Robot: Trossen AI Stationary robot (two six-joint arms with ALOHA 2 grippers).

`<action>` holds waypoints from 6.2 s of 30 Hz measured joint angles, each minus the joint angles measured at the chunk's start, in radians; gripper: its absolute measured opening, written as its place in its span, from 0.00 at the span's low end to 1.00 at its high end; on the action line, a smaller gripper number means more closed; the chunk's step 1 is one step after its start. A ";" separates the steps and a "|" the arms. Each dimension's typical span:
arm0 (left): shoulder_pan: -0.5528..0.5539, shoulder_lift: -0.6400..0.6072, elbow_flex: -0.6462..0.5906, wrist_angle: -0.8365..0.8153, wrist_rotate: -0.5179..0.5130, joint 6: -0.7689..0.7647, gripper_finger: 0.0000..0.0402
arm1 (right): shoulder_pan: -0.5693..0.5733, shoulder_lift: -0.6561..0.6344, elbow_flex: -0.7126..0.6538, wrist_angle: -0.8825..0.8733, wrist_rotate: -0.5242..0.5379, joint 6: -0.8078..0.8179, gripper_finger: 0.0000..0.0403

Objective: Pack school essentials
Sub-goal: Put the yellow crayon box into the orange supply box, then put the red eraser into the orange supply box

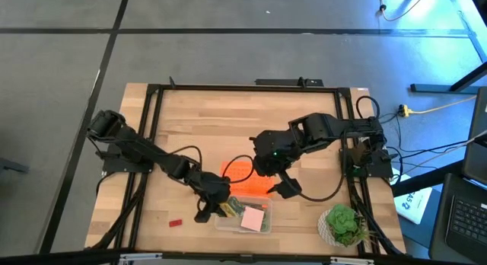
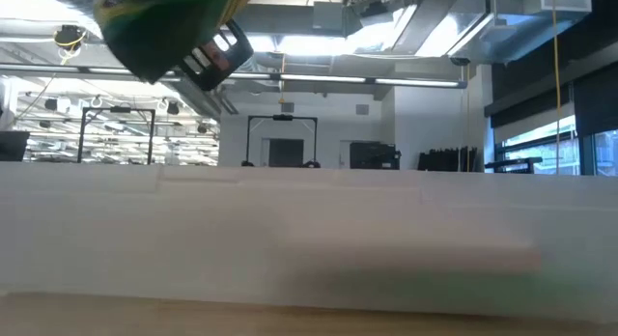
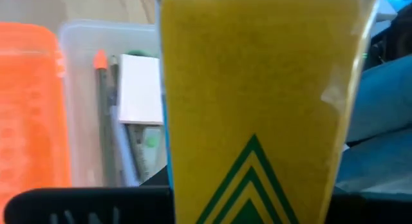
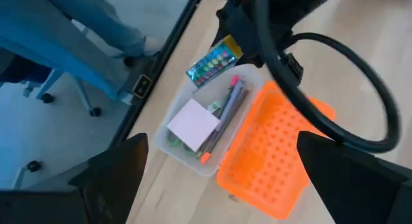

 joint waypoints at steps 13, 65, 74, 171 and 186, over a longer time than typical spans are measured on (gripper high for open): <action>-0.040 0.131 0.000 0.131 0.004 -0.019 0.22 | 0.020 -0.001 0.000 0.002 0.060 0.074 0.99; -0.055 0.140 0.000 0.099 -0.086 -0.107 0.24 | 0.019 -0.002 0.000 0.028 0.060 0.073 0.99; -0.051 0.180 0.000 0.126 -0.034 -0.134 0.24 | 0.019 -0.002 0.000 0.030 0.060 0.073 0.99; -0.540 -0.179 -0.003 -0.742 -0.422 -0.711 0.48 | 0.019 -0.002 0.000 0.140 0.060 0.073 0.99; -0.644 0.062 -0.003 -0.573 -0.495 -0.815 0.48 | 0.019 -0.002 0.000 0.200 0.060 0.073 0.99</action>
